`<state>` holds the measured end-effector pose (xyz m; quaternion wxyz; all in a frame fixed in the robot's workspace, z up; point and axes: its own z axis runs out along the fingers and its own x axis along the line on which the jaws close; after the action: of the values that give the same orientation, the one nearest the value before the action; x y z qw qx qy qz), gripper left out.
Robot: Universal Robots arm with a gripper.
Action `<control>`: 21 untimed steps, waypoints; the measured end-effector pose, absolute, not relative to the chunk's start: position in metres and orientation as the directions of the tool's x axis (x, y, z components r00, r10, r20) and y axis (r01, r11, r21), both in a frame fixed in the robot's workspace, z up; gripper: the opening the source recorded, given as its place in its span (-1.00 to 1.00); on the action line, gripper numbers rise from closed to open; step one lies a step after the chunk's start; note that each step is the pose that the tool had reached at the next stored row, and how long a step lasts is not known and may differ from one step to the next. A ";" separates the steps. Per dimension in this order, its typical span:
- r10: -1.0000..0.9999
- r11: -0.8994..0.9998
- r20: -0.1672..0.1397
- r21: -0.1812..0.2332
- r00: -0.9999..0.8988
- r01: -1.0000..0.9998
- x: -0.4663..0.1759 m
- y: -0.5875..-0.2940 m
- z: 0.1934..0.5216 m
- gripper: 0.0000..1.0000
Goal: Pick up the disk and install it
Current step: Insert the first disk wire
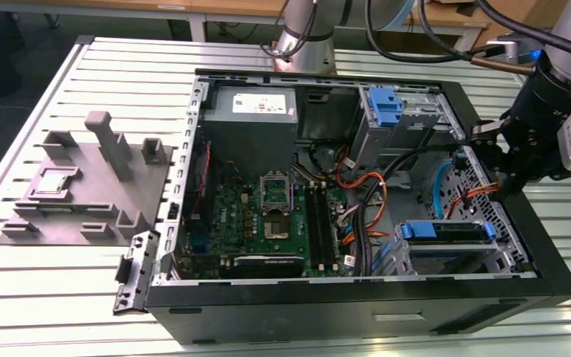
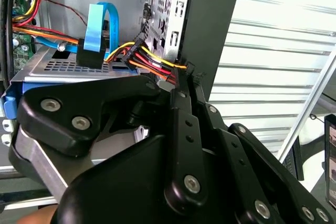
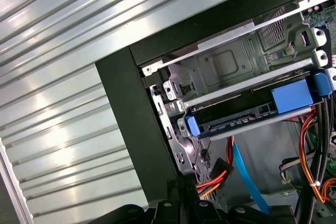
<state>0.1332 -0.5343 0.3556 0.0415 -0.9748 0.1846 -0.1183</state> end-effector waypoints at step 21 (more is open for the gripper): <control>-0.552 -0.833 0.216 -0.122 0.805 -0.539 0.120 -0.535 0.355 -0.67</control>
<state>0.1200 -0.5351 0.3548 0.0275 -0.9496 0.2873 -0.1222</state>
